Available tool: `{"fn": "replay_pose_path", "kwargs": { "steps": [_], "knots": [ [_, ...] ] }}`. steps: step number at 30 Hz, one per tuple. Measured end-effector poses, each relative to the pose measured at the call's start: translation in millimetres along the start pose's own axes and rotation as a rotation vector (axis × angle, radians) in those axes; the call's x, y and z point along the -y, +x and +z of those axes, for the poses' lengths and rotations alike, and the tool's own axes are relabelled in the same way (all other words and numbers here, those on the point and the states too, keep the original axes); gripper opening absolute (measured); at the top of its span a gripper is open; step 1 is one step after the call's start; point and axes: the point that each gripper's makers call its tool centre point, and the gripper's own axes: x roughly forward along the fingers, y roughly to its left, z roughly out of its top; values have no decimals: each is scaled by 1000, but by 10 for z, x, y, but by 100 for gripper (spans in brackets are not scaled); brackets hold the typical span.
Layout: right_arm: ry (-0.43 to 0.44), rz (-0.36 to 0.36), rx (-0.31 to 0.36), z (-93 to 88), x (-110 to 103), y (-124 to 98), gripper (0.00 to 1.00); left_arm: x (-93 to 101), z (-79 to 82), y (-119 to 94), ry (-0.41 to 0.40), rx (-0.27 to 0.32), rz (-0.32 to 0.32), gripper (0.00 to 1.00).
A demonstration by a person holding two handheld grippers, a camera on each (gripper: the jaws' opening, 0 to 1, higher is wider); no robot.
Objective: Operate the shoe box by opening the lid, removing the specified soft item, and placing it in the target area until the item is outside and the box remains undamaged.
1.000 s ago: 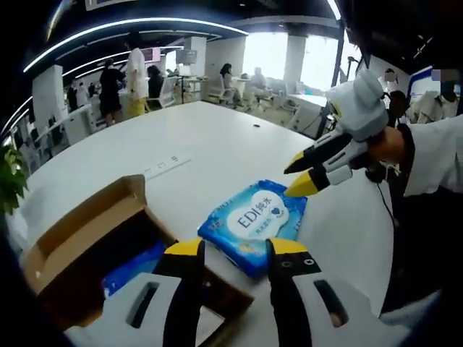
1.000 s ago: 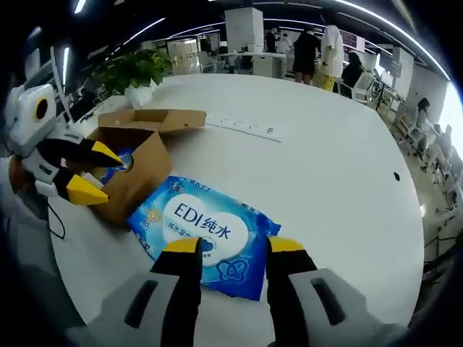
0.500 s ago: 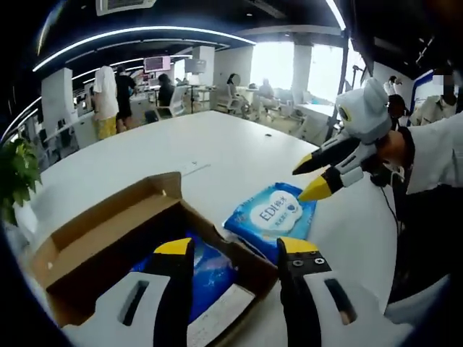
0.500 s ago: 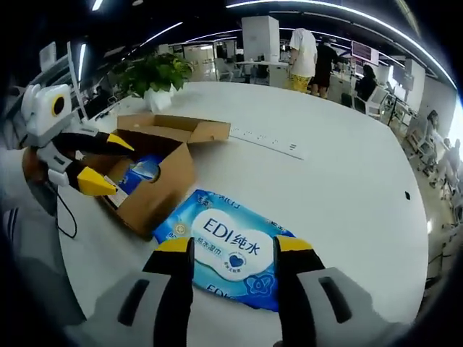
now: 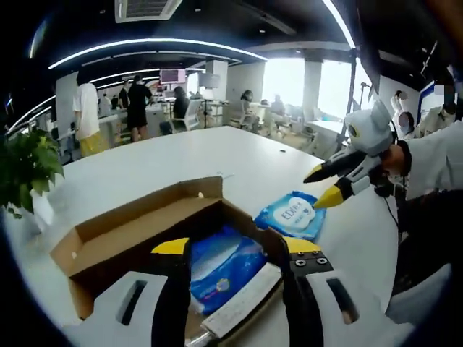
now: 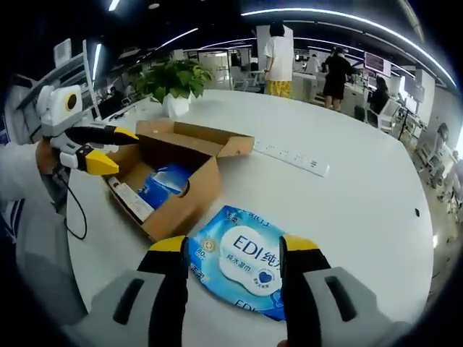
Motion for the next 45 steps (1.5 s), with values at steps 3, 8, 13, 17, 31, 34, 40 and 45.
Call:
{"fn": "replay_pose_path", "kwargs": {
  "steps": [3, 8, 13, 17, 31, 34, 40, 45],
  "knots": [
    [-8, 10, 3, 35, -58, 17, 48, -78, -35, -79, -8, 1, 10, 48],
    [-18, 21, 5, 81, -116, 49, 48, -217, -95, -172, -20, -2, 41, 48],
    [-29, 28, 6, 119, -163, 77, 47, -305, -127, -226, -31, -3, 60, 47],
    [-34, 33, 9, 157, -192, 97, 47, -351, -154, -245, -39, -6, 68, 47],
    [-147, 94, 10, 393, -423, 267, 44, -442, -229, -261, -46, -21, 67, 45],
    [-179, 110, 12, 475, -499, 326, 43, -472, -253, -255, -44, -31, 65, 44],
    [-229, 152, 3, 577, -644, 448, 42, -520, -248, -208, -28, -56, 42, 42],
    [-289, 179, -19, 604, -742, 558, 40, -567, -220, -152, 9, -90, 18, 39]
  ]
}}
